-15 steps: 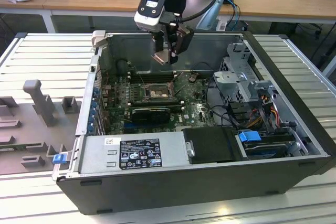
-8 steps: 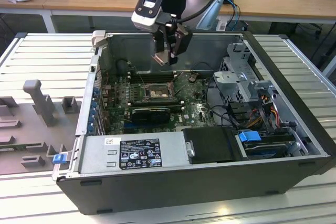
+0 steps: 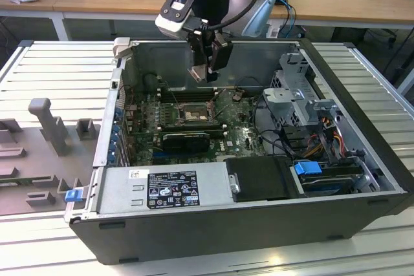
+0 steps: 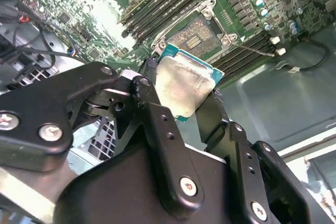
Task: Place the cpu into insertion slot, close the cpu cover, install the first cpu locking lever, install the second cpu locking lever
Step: 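Place the cpu into insertion slot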
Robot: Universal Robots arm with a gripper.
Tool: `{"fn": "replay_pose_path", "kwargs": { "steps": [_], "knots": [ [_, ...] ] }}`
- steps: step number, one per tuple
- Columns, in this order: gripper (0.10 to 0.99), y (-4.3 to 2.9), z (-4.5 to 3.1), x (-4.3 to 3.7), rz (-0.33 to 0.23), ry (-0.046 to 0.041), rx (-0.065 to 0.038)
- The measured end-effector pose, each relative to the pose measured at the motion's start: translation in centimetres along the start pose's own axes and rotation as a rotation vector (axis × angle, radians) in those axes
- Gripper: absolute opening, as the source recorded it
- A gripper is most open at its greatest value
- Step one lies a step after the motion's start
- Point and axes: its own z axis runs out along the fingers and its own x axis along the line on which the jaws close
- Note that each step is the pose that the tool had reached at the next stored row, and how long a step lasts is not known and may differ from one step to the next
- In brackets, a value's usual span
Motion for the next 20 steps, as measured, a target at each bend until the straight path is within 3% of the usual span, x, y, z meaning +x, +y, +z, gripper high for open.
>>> {"fn": "replay_pose_path", "kwargs": {
  "steps": [4, 12, 14, 20],
  "knots": [
    [0.541, -0.01, 0.18, 0.0, 0.1, -0.0078, -0.002],
    [0.541, -0.03, 0.43, 0.0, 0.217, -0.0169, -0.004],
    [0.541, -0.04, 0.6, -0.01, 0.269, -0.0208, -0.004],
    [0.541, -0.11, 1.25, -0.01, 0.314, -0.0234, -0.001]
  ]
}}
